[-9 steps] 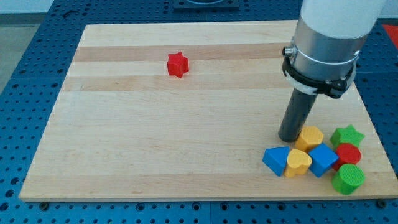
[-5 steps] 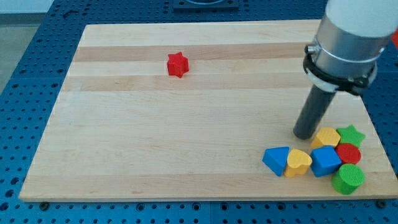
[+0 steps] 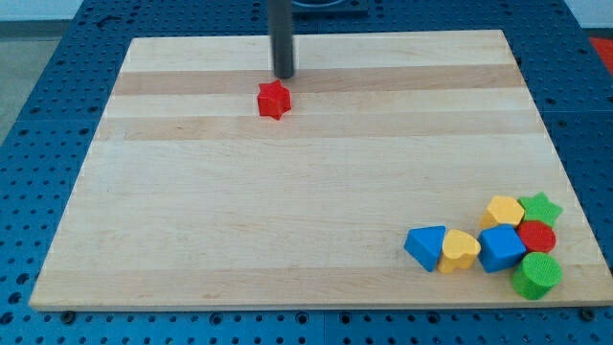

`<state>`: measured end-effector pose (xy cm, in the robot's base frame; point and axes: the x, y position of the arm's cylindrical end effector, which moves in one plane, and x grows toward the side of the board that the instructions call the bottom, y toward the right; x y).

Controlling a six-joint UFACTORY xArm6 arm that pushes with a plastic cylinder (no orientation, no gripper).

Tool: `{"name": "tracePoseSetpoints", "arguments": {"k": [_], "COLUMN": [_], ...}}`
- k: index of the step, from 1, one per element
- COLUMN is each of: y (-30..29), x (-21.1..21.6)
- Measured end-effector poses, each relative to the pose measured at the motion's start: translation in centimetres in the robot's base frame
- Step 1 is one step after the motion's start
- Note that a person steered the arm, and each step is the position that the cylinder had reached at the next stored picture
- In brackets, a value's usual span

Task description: Slide the red star above the blue triangle

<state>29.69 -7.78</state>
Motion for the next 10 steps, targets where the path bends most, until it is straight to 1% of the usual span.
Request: {"name": "tracePoseSetpoints", "arguments": {"k": [1, 2, 3, 4, 5, 6, 7, 8, 9, 10], "y": [-1.7, -1.1, 1.0, 4.0, 7.9, 10.4, 8.7, 7.8, 7.8, 6.2], "x": [1.9, 1.5, 3.6, 8.1, 13.6, 17.1, 16.0, 16.4, 18.1, 18.6]}}
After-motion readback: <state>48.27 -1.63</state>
